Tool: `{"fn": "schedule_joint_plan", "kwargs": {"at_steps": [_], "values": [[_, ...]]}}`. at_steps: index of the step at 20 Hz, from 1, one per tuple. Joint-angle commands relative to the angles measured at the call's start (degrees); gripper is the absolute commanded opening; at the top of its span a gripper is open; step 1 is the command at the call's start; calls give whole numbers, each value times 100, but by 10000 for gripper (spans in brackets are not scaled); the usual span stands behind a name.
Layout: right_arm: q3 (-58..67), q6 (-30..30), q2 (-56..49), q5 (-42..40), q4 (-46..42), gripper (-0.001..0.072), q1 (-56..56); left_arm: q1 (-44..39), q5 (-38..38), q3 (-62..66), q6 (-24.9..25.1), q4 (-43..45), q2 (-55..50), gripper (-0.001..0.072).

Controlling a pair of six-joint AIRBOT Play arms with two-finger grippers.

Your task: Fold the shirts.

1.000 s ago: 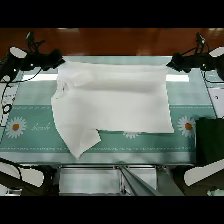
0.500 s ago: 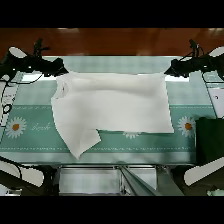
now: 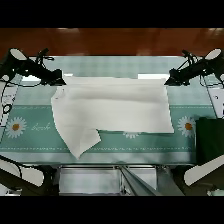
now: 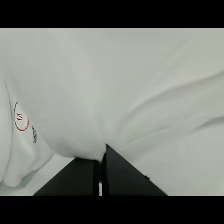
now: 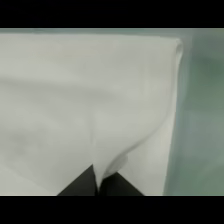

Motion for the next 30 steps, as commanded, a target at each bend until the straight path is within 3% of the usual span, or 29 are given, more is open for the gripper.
{"fn": "schedule_joint_plan", "kwargs": {"at_steps": [1,3,4,5,6,11,14,16,19,22,25,30], "values": [[2,94,-212,326,-57,21,2,-11,-144,-4,-63,70,-205,17],[-7,195,-262,343,-72,22,2,-11,-398,-4,-186,66,-372,18],[-9,219,-260,345,-76,71,2,-9,-560,-4,-188,68,-426,57],[-9,310,-260,402,-79,273,0,-2,-750,-4,-203,74,-446,279],[-9,330,-256,575,-79,414,-2,22,-951,13,-249,140,-435,504],[-39,632,348,1419,-557,412,-505,474,-1635,116,-702,308,173,509],[-752,671,1303,1021,-671,411,-918,903,-1622,-210,-608,310,1064,508],[-1906,555,2129,358,-649,411,-1141,1296,-1394,-1047,-389,304,1836,509],[-4000,-138,3324,-455,-116,412,-1510,2186,-625,-3084,-127,83,3198,509],[-5547,-682,4155,-960,807,412,-1873,3252,-330,-5134,240,-852,4124,509],[-6260,-870,4487,-1032,1086,412,-1884,3731,-369,-6201,205,-841,4282,509],[-6343,-997,4507,-992,1410,412,-1873,3499,-186,-6533,120,-664,4264,509]]}}
